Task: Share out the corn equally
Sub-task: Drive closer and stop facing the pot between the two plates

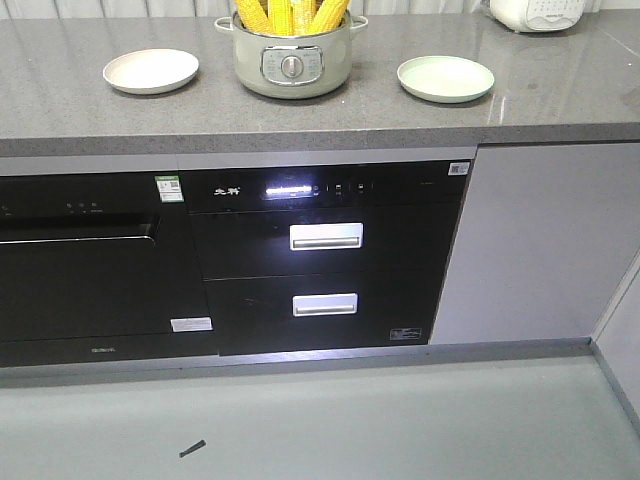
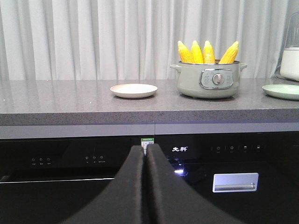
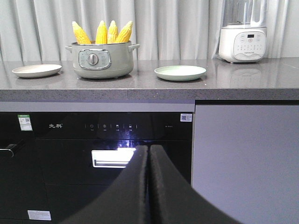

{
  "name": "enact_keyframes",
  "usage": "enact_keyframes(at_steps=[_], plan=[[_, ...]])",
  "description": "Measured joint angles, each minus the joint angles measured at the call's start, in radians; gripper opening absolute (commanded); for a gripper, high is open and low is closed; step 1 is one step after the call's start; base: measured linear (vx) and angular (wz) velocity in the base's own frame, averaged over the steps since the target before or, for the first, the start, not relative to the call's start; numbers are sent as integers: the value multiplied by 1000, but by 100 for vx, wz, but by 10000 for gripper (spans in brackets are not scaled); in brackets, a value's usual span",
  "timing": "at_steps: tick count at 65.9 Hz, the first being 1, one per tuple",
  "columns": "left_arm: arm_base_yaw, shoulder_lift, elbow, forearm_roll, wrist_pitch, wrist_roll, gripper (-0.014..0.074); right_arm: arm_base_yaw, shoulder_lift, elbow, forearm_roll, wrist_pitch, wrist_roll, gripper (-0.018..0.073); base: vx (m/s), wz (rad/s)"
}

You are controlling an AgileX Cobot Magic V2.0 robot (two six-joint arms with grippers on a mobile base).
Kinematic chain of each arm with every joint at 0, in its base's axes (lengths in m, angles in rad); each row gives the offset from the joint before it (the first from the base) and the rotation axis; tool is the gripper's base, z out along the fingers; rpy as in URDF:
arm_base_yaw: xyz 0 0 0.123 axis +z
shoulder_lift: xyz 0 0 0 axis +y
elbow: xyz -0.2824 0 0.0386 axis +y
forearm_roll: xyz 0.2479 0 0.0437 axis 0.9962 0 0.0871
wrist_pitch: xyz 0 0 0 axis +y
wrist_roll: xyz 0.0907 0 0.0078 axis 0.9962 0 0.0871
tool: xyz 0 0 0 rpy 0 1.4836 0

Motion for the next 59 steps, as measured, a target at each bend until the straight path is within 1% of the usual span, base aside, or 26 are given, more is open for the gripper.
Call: enact_keyframes(at_steps=[59], plan=[[0,0,0,0,0,0,-6,0,0,0,0,0,0,-1,5,-1]])
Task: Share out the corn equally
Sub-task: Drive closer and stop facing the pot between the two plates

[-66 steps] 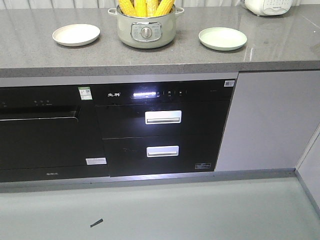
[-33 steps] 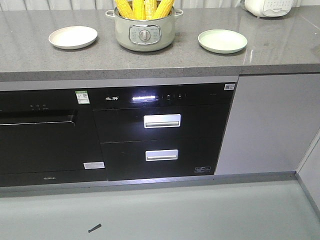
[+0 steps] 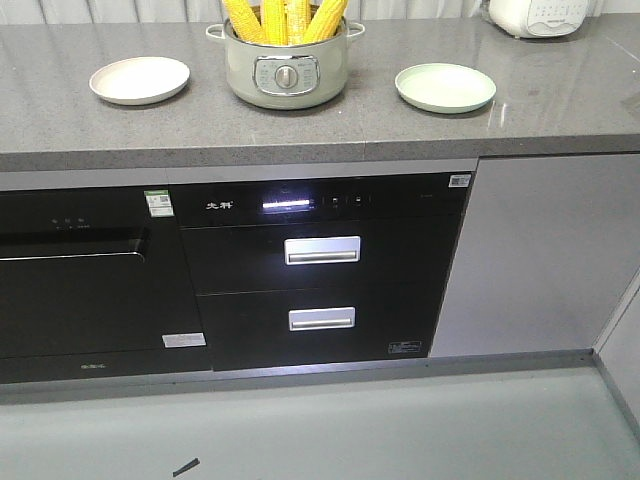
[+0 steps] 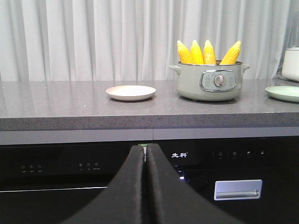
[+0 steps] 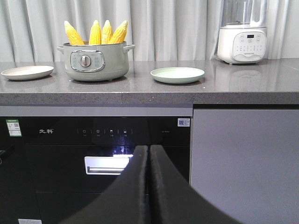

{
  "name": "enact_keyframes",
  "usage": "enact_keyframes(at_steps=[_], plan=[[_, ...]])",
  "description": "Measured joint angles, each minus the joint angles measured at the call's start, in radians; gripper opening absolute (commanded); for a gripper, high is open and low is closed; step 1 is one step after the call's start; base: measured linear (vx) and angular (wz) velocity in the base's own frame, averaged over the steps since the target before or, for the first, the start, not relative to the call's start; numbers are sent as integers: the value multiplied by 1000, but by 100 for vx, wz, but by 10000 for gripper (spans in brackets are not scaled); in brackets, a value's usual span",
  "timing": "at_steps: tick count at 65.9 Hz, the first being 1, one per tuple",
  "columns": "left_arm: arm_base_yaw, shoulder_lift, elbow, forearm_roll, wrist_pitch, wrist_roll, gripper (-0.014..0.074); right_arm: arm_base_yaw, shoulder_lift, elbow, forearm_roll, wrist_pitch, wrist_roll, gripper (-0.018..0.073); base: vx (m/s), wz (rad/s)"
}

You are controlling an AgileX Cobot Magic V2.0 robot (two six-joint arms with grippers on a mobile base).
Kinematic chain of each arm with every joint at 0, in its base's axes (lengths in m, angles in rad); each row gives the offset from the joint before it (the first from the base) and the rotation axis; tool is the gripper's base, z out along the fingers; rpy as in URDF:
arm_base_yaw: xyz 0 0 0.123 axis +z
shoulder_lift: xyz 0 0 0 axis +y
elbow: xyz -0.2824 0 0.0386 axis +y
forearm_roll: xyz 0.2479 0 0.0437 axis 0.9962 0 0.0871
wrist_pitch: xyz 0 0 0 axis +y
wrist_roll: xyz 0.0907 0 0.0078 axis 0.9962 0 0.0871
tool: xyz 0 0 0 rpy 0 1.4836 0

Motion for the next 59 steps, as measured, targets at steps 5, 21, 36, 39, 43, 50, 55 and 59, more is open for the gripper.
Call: enact_keyframes(at_steps=[5,21,36,39,43,50,55,59], plan=[[0,0,0,0,0,0,-6,0,0,0,0,0,0,-1,6,-1],[0,0,0,0,0,0,-6,0,0,0,0,0,0,-1,7,-1],[0,0,0,0,0,0,-6,0,0,0,0,0,0,-1,8,-1],[0,0,0,0,0,0,-6,0,0,0,0,0,0,-1,8,-1],[0,0,0,0,0,0,-6,0,0,0,0,0,0,-1,8,-1],[0,0,0,0,0,0,-6,0,0,0,0,0,0,-1,8,0],[0,0,0,0,0,0,-6,0,0,0,0,0,0,-1,9,0],[0,0,0,0,0,0,-6,0,0,0,0,0,0,-1,9,0]])
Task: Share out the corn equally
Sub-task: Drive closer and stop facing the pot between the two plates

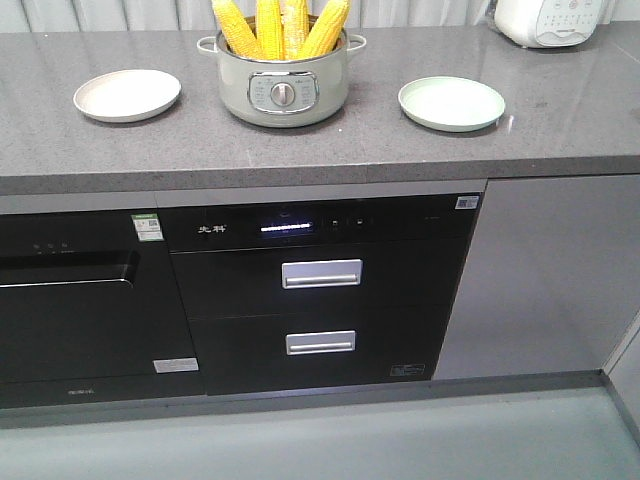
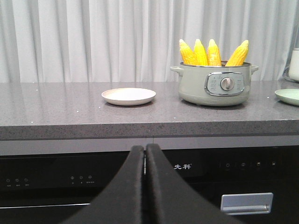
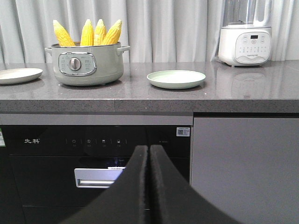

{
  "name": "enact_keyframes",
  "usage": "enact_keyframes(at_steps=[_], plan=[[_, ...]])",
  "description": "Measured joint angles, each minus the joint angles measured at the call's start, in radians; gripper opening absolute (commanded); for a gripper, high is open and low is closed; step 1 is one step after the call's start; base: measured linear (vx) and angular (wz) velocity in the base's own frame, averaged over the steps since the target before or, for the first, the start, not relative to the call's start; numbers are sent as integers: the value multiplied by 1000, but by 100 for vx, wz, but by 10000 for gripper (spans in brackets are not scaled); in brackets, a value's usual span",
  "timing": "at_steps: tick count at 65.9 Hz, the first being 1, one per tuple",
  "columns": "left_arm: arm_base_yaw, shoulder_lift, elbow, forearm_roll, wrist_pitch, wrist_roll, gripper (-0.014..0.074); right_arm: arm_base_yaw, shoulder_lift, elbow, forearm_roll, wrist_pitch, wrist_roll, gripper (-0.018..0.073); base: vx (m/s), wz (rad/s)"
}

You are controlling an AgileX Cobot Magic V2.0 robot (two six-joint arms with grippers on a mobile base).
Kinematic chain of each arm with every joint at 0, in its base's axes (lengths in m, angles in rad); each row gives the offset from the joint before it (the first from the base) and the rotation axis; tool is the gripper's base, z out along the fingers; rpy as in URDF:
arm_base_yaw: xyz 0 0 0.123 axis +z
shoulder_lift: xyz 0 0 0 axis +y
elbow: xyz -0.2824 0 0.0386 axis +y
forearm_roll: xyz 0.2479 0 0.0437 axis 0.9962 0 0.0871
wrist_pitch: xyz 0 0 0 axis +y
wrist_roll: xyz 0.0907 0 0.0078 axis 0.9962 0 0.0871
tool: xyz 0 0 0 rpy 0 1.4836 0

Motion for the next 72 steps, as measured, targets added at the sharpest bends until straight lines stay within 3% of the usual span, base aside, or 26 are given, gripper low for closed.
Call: enact_keyframes(at_steps=[72], plan=[[0,0,0,0,0,0,-6,0,0,0,0,0,0,-1,9,1]])
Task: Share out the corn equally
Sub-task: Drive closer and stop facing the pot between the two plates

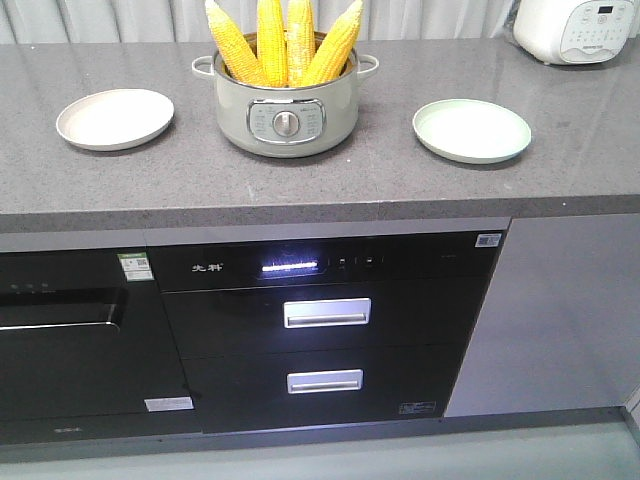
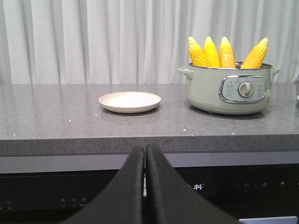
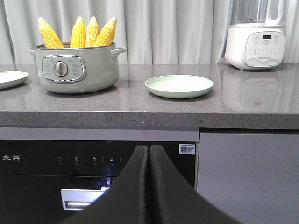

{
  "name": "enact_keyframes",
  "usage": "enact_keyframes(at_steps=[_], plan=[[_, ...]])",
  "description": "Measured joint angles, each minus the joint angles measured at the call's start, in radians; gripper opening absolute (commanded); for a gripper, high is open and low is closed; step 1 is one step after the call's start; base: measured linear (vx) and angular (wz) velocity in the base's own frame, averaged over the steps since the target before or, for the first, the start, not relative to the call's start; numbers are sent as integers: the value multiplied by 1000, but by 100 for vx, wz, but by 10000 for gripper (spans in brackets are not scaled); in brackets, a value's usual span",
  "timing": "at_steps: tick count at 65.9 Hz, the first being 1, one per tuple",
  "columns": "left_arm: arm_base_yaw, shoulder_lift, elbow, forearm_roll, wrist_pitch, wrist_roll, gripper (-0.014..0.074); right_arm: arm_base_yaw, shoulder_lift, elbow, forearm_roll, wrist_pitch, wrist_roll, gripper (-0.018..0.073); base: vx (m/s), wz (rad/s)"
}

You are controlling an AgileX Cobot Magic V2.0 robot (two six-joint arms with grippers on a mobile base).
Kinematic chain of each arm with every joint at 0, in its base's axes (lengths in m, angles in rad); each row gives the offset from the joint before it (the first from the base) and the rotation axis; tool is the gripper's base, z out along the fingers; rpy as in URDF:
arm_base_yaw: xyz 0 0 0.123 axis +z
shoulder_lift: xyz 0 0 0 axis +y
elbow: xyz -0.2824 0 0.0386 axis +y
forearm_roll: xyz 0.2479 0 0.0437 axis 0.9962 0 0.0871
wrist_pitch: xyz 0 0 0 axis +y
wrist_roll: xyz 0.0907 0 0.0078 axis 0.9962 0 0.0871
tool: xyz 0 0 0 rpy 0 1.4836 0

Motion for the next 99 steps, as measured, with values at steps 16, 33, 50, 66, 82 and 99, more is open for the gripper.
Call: enact_keyframes(at_steps=[16,33,50,66,82,99], plan=[[0,0,0,0,0,0,-6,0,0,0,0,0,0,-1,8,-1],[0,0,0,0,0,0,-6,0,0,0,0,0,0,-1,8,-1],[0,0,0,0,0,0,-6,0,0,0,0,0,0,-1,7,-1],[0,0,0,0,0,0,-6,0,0,0,0,0,0,-1,8,0],[0,0,0,0,0,0,-6,0,0,0,0,0,0,-1,8,-1],[0,0,0,0,0,0,-6,0,0,0,0,0,0,-1,9,-1]])
